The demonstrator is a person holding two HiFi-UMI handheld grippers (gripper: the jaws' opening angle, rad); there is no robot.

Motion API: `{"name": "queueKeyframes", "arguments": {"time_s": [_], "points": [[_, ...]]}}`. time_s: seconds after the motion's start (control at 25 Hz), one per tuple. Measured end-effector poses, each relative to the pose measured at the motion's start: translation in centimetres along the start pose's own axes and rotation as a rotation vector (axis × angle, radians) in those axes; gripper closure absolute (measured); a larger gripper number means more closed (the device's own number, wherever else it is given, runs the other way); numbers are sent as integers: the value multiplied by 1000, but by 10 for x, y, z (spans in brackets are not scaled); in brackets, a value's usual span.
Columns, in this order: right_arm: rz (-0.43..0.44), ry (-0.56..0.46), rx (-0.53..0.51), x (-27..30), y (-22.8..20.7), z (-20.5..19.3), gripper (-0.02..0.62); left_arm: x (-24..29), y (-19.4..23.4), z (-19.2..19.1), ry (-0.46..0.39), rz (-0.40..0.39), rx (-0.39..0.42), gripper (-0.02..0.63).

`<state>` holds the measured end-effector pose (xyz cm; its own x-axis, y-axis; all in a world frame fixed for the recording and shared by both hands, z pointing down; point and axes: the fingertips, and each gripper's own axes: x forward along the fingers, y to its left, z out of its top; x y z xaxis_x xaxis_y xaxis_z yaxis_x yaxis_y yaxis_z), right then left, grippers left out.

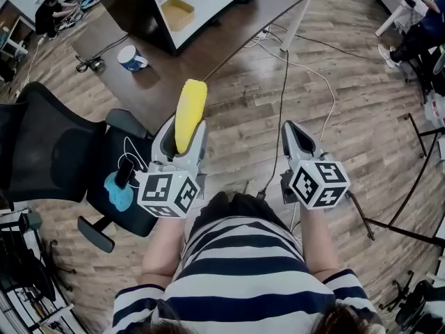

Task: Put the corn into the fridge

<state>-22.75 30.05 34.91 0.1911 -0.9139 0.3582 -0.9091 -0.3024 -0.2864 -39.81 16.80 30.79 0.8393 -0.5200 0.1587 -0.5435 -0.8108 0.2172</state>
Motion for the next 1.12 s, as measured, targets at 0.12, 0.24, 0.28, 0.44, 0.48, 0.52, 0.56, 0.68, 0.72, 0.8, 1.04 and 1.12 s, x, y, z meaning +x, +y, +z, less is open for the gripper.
{"name": "queueKeyframes", "arguments": {"time_s": [0.12, 0.24, 0.28, 0.44, 0.48, 0.52, 0.56, 0.68, 0.72, 0.8, 1.04, 1.12], "points": [[15, 9, -2, 3, -13, 2, 603, 13, -11, 1, 1, 13, 57, 606], [35, 14, 1, 9, -29, 6, 603, 30, -23, 4, 2, 24, 97, 606], [43, 16, 3, 11, -34, 8, 603, 35, -26, 4, 3, 29, 104, 606], [77, 19, -2, 18, -48, 13, 603, 49, -39, 4, 11, 49, 131, 606], [82, 21, -7, 18, -51, 13, 603, 51, -42, 3, 12, 53, 134, 606], [85, 23, -12, 19, -54, 13, 603, 54, -44, 3, 13, 57, 137, 606], [88, 26, -17, 20, -57, 13, 603, 56, -45, 3, 15, 62, 140, 606], [101, 30, -20, 27, -65, 16, 603, 64, -47, 5, 17, 81, 150, 606], [106, 29, -19, 30, -67, 17, 603, 67, -47, 5, 18, 86, 153, 606], [118, 27, -18, 34, -69, 21, 603, 72, -48, 7, 21, 93, 157, 606], [144, 26, -19, 56, -76, 32, 603, 92, -45, 10, 29, 104, 159, 606], [150, 28, -24, 65, -78, 35, 603, 102, -42, 11, 29, 106, 164, 606]]}}
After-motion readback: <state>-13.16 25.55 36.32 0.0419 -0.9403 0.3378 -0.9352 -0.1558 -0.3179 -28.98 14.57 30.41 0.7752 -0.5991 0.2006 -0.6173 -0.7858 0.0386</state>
